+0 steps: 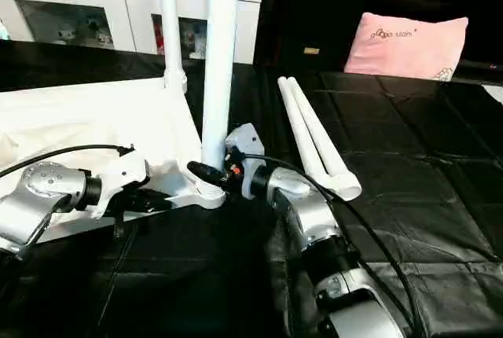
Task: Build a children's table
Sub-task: Insert table leg to table base
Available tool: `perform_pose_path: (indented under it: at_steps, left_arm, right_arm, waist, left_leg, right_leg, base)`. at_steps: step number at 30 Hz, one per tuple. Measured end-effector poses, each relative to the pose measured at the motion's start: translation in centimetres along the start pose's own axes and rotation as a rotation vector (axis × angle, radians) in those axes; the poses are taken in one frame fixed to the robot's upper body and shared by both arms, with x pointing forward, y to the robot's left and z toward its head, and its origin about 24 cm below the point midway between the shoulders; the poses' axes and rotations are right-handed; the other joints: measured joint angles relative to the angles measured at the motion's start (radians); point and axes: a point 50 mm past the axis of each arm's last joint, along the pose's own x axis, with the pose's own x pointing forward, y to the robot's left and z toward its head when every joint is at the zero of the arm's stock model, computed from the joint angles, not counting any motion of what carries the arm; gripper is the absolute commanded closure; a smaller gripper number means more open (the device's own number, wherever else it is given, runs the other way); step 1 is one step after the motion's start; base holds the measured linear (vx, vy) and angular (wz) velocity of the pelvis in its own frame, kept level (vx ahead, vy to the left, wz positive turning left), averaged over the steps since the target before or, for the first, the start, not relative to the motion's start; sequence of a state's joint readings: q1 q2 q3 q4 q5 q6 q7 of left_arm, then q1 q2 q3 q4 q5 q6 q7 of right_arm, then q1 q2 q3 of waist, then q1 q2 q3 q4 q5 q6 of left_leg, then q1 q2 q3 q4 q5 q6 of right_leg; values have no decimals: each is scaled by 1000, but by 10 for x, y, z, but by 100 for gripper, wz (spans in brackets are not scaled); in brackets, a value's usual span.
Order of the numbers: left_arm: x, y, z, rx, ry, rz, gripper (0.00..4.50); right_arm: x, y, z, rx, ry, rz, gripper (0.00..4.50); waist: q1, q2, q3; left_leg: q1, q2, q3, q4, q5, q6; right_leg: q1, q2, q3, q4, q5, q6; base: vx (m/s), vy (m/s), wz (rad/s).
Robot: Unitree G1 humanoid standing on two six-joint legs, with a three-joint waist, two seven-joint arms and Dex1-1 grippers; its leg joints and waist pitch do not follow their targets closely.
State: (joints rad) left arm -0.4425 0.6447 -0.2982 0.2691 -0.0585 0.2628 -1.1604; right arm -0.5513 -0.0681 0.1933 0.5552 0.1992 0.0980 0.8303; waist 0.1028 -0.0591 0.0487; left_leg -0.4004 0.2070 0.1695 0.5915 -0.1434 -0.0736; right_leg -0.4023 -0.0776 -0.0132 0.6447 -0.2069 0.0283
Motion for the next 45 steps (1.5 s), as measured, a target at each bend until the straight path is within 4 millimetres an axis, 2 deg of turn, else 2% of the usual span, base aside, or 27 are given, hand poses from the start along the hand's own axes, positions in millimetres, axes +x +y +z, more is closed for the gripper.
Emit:
perform_pose_path:
  at_steps: [8, 12, 16, 23, 26, 28, 29, 37, 41, 45]
  left_arm:
    - [-1, 0, 0, 0, 2, 0, 450]
    - [-1, 0, -1, 1, 7, 2, 450]
    - [-1, 0, -1, 3, 11, 2, 450]
    - [-1, 0, -1, 4, 11, 0, 450]
    - [-1, 0, 0, 5, 9, -6, 450]
    - [0, 0, 0, 4, 8, -9, 450]
    - [0, -1, 0, 3, 7, -10, 450]
    - [2, -1, 0, -4, 1, -11, 450]
    - [5, -2, -1, -13, -8, -16, 450]
    - [8, -3, 0, -10, -15, -21, 450]
  right_arm:
    - [0, -2, -1, -6, 5, 13, 257]
    - [1, -4, -2, -5, 15, 18, 257]
    - [2, -5, -5, 29, -2, 9, 257]
    - [-5, -7, -11, 120, -73, -22, 257]
    - [-9, -7, -15, 173, -114, -41, 257]
    - [-12, -6, -19, 190, -135, -50, 257]
    - [-13, -5, -20, 196, -146, -55, 257]
    - [-20, 2, -35, 225, -233, -117, 257]
    - [-29, 8, -42, 174, -263, -146, 257]
    - [-33, 11, -40, 43, -229, -132, 257]
  waist:
    - [-1, -1, -1]
    - [-2, -5, -3]
    - [-3, -8, -5]
    - [-1, -7, -5]
    - [2, -4, -4]
    - [6, 0, -4]
    - [8, 6, -2]
    - [15, 20, -2]
    - [21, 29, -4]
    - [26, 30, -5]
  left_leg:
    - [0, 0, 0, 0, 0, 0]
    - [1, 0, 0, -1, 0, 0]
    - [1, 0, -1, -1, 0, 0]
    - [1, 0, -1, -1, 0, 0]
    - [1, 0, -2, -1, 0, 0]
    - [1, 0, -2, -3, 0, 0]
    - [0, 0, -2, -3, 0, 0]
    - [1, 0, -2, -7, 0, 0]
    - [1, 0, -2, -7, 0, 0]
    - [1, 0, -2, -8, 0, 0]
  right_leg:
    - [0, 0, 0, 0, 0, 0]
    - [0, 0, 0, 0, 0, 0]
    - [0, 0, 0, 0, 0, 0]
    - [0, 0, 0, 0, 0, 0]
    - [0, 0, 0, -1, 0, 0]
    - [0, 0, -1, -2, 0, 0]
    - [0, 0, -1, -3, 0, 0]
    - [0, 0, -2, -4, -1, -1]
    - [2, 0, -1, -7, -1, -1]
    - [2, 0, -2, -8, -1, -1]
  base:
    - [0, 0, 0]
    - [0, 0, 0]
    - [0, 0, 0]
    - [0, 0, 0]
    - [0, 0, 0]
    - [0, 0, 0]
    - [0, 0, 0]
    - [0, 0, 0]
    - [0, 0, 0]
    - [0, 0, 0]
